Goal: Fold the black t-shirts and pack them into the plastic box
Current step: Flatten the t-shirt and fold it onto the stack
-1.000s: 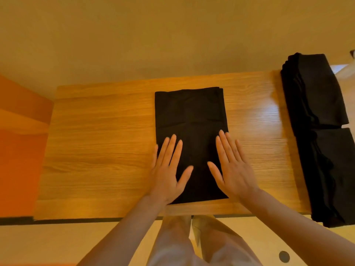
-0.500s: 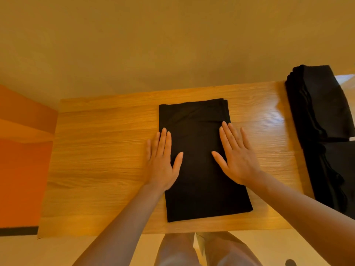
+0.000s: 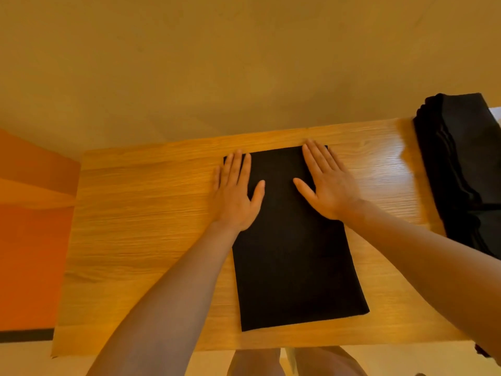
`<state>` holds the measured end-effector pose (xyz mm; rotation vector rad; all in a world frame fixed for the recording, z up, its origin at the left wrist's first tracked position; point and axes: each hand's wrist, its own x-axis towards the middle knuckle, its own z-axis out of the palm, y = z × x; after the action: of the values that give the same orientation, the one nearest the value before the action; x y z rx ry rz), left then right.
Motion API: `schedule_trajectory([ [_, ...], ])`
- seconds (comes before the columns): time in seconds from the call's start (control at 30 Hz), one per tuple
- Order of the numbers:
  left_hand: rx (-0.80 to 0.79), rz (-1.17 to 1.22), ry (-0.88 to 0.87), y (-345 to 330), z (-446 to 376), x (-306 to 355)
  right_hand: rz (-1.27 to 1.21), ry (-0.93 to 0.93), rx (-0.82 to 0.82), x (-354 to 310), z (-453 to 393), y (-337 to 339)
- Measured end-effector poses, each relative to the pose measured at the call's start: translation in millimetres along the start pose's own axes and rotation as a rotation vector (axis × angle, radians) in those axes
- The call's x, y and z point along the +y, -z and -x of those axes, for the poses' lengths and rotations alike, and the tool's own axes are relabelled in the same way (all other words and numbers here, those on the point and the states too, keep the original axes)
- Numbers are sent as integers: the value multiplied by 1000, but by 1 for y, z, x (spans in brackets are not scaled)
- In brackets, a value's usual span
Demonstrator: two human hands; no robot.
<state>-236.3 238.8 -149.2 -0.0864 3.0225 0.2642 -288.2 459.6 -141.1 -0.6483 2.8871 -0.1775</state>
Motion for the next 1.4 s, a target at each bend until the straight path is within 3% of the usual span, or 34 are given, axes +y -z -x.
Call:
schedule_trajectory([
  [0.4, -65, -86, 49, 14, 11, -14, 85, -23, -4, 11, 8, 5],
  [0.57, 20, -39, -122, 18, 74, -18, 42, 122, 43, 10, 56, 14],
  [0.73, -111, 22, -414, 1, 167, 7, 78, 350, -75, -10, 141, -10],
  [0.93, -137, -24, -351, -12, 233, 12, 36, 343, -71, -15, 209, -22],
  [1.2, -32, -47, -573, -15, 281, -6, 29, 451, 39, 4, 274, -39],
  [1.4, 152, -27, -567, -8, 289, -4, 44, 516, 165, 12, 286, -59],
])
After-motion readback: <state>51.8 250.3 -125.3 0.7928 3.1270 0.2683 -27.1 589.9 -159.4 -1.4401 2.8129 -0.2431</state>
